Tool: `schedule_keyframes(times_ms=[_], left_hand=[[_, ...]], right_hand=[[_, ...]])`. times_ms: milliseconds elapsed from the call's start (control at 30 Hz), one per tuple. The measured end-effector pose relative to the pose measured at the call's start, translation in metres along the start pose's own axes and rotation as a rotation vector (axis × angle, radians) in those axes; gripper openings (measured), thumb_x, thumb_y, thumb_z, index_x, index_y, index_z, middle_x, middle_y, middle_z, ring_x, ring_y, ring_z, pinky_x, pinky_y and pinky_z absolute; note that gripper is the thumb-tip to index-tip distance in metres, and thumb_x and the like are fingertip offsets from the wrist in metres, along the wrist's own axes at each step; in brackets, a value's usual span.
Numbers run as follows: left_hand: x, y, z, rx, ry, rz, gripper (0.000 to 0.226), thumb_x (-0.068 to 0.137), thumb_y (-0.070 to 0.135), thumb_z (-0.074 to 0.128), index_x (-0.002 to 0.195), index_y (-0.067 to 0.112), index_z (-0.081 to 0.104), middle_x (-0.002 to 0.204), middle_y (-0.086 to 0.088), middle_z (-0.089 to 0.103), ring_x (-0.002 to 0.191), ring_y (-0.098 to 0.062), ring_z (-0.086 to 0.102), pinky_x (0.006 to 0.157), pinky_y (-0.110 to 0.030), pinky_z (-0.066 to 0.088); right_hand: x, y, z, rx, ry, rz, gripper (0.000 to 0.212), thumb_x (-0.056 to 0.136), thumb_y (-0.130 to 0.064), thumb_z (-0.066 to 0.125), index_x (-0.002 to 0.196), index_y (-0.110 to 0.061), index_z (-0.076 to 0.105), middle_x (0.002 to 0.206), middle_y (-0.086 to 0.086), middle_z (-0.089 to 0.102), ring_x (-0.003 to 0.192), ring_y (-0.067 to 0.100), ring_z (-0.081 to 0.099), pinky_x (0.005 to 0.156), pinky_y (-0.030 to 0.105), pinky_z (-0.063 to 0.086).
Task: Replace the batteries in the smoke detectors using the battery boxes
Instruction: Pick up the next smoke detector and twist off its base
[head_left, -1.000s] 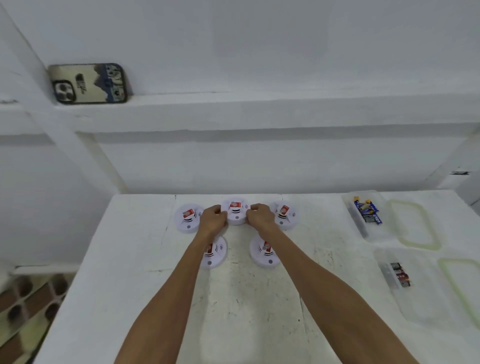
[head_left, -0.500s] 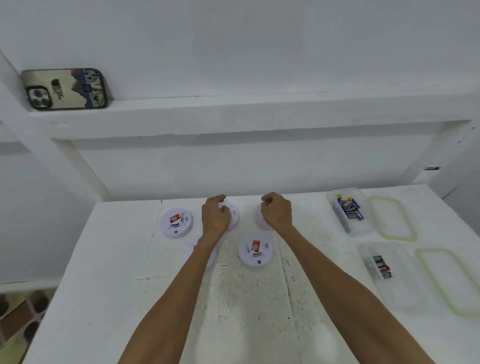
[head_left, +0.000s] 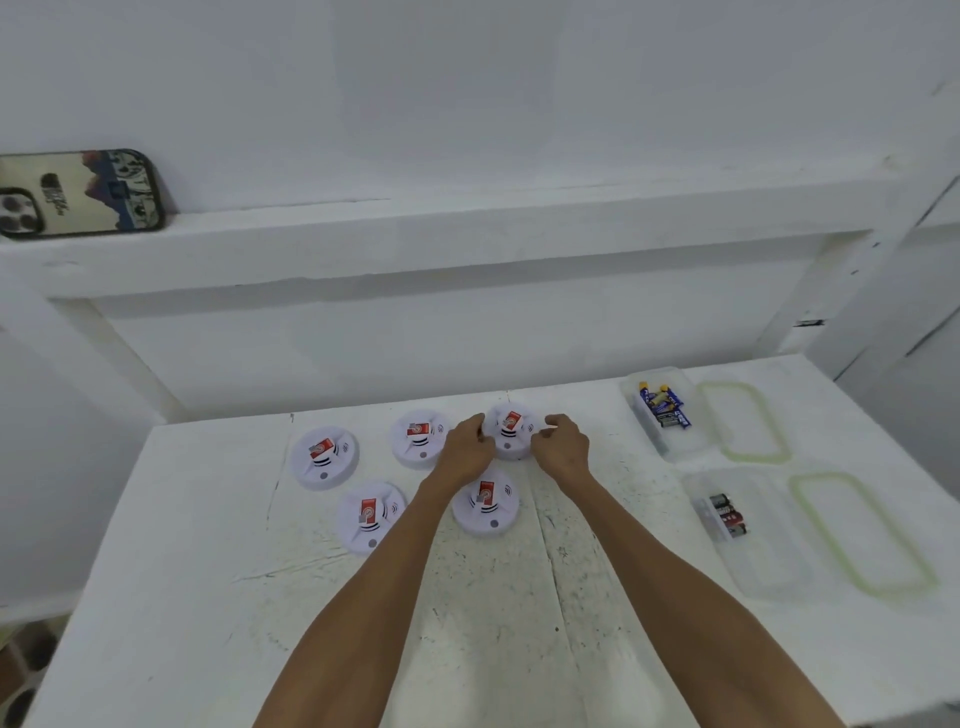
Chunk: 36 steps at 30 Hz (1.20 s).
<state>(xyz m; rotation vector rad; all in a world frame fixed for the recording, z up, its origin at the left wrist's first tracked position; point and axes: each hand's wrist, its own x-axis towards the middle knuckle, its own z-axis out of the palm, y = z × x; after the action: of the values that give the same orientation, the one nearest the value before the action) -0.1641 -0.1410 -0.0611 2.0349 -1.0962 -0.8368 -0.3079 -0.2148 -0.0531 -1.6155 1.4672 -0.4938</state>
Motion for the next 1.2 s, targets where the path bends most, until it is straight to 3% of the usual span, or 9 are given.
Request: schedule_keyframes(times_ms=[167,333,500,600,700,833,933,1067,1200], left_hand=[[-0.010,0.001,0.000,-0.114,0.018,0.043,0.035,0.091,-0.010,0.047,0.115,0.002,0.070,0.109,-0.010,0.073,0.095,-0.018,0.063,0.082,-0.024,0.052],[-0.016,0.012,0.000,-0.182,0.051,0.102,0.061,0.090,-0.018,0.052,0.147,0.004,0.055,0.142,-0.010,0.062,0.127,-0.024,0.062,0.096,-0.022,0.049],[-0.011,0.017,0.010,-0.150,0.105,0.254,0.051,0.089,-0.007,0.073,0.137,0.007,0.066,0.133,-0.011,0.069,0.103,-0.018,0.065,0.082,-0.001,0.048],[-0.012,0.021,0.016,-0.133,0.084,0.320,0.036,0.095,0.011,0.074,0.130,0.016,0.071,0.111,-0.003,0.075,0.083,-0.011,0.065,0.079,-0.014,0.049],[-0.017,0.019,0.029,-0.209,-0.005,0.311,0.031,0.099,0.023,0.071,0.130,0.025,0.071,0.107,0.003,0.067,0.091,-0.005,0.063,0.085,-0.022,0.048],[-0.043,0.028,0.053,-0.602,-0.174,0.147,0.026,0.104,0.028,0.064,0.128,0.036,0.070,0.123,0.012,0.073,0.112,-0.010,0.070,0.097,-0.034,0.059],[-0.059,0.027,0.079,-0.848,-0.335,0.026,0.045,0.105,0.017,0.059,0.146,0.034,0.055,0.139,0.006,0.067,0.124,-0.022,0.067,0.100,-0.046,0.059],[-0.065,0.019,0.107,-1.049,-0.417,-0.085,0.067,0.098,-0.003,0.048,0.153,0.034,0.039,0.147,-0.008,0.058,0.122,-0.035,0.068,0.100,-0.058,0.057],[-0.065,0.015,0.119,-1.059,-0.431,-0.108,0.074,0.089,-0.002,0.051,0.157,0.026,0.037,0.149,-0.016,0.056,0.126,-0.037,0.066,0.104,-0.065,0.052]], right_hand=[[-0.008,0.002,-0.003,0.127,0.002,-0.036,0.040,0.086,-0.004,0.065,0.126,-0.005,0.061,0.123,0.013,0.065,0.112,0.028,0.061,0.089,0.036,0.050],[-0.005,0.011,-0.020,0.164,-0.034,-0.152,0.067,0.077,-0.002,0.067,0.141,-0.018,0.053,0.129,0.005,0.057,0.098,0.017,0.064,0.074,0.020,0.051],[-0.011,0.026,-0.048,-0.059,0.030,-0.420,0.051,0.088,-0.018,0.075,0.136,-0.021,0.058,0.115,0.005,0.047,0.078,0.011,0.064,0.072,0.006,0.047],[-0.016,0.033,-0.068,-0.118,0.060,-0.463,0.033,0.091,-0.038,0.070,0.115,-0.016,0.067,0.105,0.002,0.053,0.077,0.010,0.061,0.067,0.009,0.046],[-0.022,0.043,-0.080,-0.052,0.074,-0.372,0.036,0.093,-0.050,0.062,0.091,-0.014,0.063,0.081,0.004,0.064,0.068,0.016,0.063,0.059,0.028,0.053],[-0.042,0.057,-0.088,0.142,0.060,-0.219,0.030,0.095,-0.040,0.064,0.109,-0.018,0.050,0.070,0.020,0.069,0.057,0.024,0.071,0.054,0.038,0.057],[-0.054,0.070,-0.087,0.186,0.092,-0.138,0.027,0.095,-0.042,0.063,0.107,-0.023,0.049,0.071,0.023,0.069,0.067,0.031,0.072,0.058,0.041,0.062],[-0.062,0.081,-0.086,0.042,0.063,-0.117,0.029,0.092,-0.040,0.067,0.113,-0.028,0.052,0.089,0.007,0.073,0.079,0.024,0.071,0.073,0.045,0.061],[-0.066,0.081,-0.086,-0.174,0.041,-0.211,0.052,0.088,-0.035,0.071,0.134,-0.024,0.051,0.127,0.005,0.054,0.111,0.021,0.056,0.087,0.028,0.045]])
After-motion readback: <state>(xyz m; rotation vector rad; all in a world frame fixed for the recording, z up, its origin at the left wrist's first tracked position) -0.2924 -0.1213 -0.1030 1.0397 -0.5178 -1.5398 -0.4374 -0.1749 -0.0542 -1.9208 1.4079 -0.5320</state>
